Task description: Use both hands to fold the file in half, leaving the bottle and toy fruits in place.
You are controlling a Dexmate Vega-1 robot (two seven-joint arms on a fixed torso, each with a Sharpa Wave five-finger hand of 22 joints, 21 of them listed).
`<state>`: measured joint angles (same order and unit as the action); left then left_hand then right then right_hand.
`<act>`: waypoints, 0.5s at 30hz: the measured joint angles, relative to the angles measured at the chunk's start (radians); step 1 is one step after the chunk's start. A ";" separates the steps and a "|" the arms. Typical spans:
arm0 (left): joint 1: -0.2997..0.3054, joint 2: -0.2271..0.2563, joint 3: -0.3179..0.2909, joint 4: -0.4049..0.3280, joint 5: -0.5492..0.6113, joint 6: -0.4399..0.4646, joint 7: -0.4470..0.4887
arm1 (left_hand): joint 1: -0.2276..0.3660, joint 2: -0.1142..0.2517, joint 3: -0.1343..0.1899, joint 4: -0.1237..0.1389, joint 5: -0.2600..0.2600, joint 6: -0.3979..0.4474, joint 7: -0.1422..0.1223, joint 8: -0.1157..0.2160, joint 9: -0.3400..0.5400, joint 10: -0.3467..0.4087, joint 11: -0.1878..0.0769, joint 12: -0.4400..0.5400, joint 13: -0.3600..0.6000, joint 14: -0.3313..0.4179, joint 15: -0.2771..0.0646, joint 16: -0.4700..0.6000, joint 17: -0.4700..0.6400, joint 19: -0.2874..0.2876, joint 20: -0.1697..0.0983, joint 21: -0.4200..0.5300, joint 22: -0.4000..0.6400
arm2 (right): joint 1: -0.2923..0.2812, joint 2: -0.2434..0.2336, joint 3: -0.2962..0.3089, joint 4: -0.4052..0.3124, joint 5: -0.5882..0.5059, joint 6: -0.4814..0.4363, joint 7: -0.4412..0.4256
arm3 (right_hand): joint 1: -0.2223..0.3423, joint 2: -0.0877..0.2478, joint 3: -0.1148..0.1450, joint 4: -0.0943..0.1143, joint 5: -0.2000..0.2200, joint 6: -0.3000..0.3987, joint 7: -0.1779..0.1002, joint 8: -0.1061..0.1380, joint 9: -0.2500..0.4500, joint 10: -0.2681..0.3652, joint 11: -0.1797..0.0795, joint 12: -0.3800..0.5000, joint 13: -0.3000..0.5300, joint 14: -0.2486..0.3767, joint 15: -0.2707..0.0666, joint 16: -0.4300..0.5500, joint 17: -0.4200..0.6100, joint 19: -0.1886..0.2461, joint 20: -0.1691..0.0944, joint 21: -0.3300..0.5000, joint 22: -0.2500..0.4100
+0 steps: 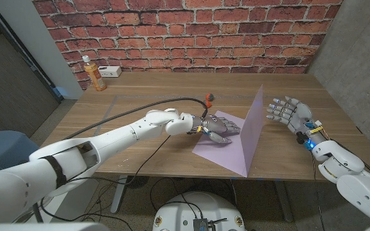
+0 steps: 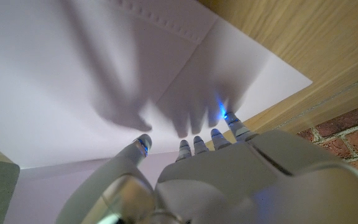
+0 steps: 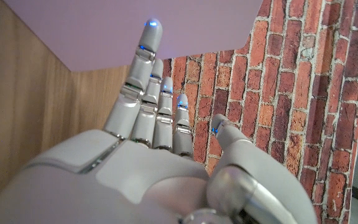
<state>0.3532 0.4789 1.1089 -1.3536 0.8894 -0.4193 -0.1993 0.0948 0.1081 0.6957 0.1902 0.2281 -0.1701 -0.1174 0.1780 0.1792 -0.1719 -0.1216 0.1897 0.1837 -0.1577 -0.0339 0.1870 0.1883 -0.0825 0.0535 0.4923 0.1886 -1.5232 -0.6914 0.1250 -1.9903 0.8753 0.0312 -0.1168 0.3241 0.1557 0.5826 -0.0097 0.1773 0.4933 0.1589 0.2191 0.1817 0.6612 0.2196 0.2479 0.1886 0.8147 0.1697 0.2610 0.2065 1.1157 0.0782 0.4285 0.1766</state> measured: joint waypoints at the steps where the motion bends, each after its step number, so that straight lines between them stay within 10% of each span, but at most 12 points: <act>1: -0.001 -0.001 0.002 0.001 0.000 0.002 -0.001 | 0.000 0.000 0.000 0.000 0.000 0.000 0.000 0.000 0.000 0.000 0.000 0.003 0.000 0.000 0.000 0.000 0.000 0.000 0.000 0.000 0.000 | -0.005 -0.010 -0.001 -0.015 -0.017 -0.008 -0.022 | 0.000 0.000 0.004 0.004 0.000 0.000 0.000 0.000 0.000 0.000 0.000 0.000 0.000 0.000 0.000 0.000 0.001 -0.003 0.003 0.000 0.000; 11: -0.004 -0.005 0.011 -0.004 0.003 0.021 -0.006 | -0.005 -0.005 0.005 0.002 0.000 0.000 0.000 0.000 0.000 0.000 0.000 0.003 0.000 0.000 0.000 0.000 0.000 0.000 0.000 -0.001 0.000 | -0.022 -0.051 -0.012 -0.076 -0.160 -0.059 -0.163 | 0.007 0.017 0.030 0.014 0.000 0.100 0.010 0.006 0.002 0.047 0.000 0.000 0.000 0.025 0.000 0.000 0.005 -0.011 0.022 -0.017 0.000; 15: -0.004 -0.005 0.012 -0.010 0.004 0.029 -0.010 | -0.005 -0.005 0.008 0.000 0.000 0.000 0.000 0.000 0.000 0.000 0.000 0.003 0.000 0.000 0.000 0.000 0.000 0.000 0.001 -0.002 0.000 | -0.024 -0.072 -0.016 -0.089 -0.215 -0.078 -0.181 | 0.043 0.033 0.059 -0.015 0.000 0.208 0.007 0.021 0.000 0.084 -0.001 0.000 0.000 0.023 -0.009 0.000 0.016 -0.065 0.031 -0.051 0.000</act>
<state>0.3495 0.4744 1.1213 -1.3634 0.8938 -0.3902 -0.2091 0.0896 0.1028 0.7041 0.1905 0.2281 -0.1700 -0.1174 0.1780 0.1792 -0.1719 -0.1216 0.1926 0.1837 -0.1577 -0.0339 0.1870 0.1883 -0.0824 0.0540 0.4906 0.1887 -1.5477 -0.7637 0.1090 -2.0792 0.6608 -0.0465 -0.2978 0.3671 0.1884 0.6413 -0.0242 0.1773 0.7013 0.1662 0.2399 0.1815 0.7449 0.2185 0.2478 0.1885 0.8382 0.1609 0.2610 0.2227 1.0506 0.1093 0.3772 0.1768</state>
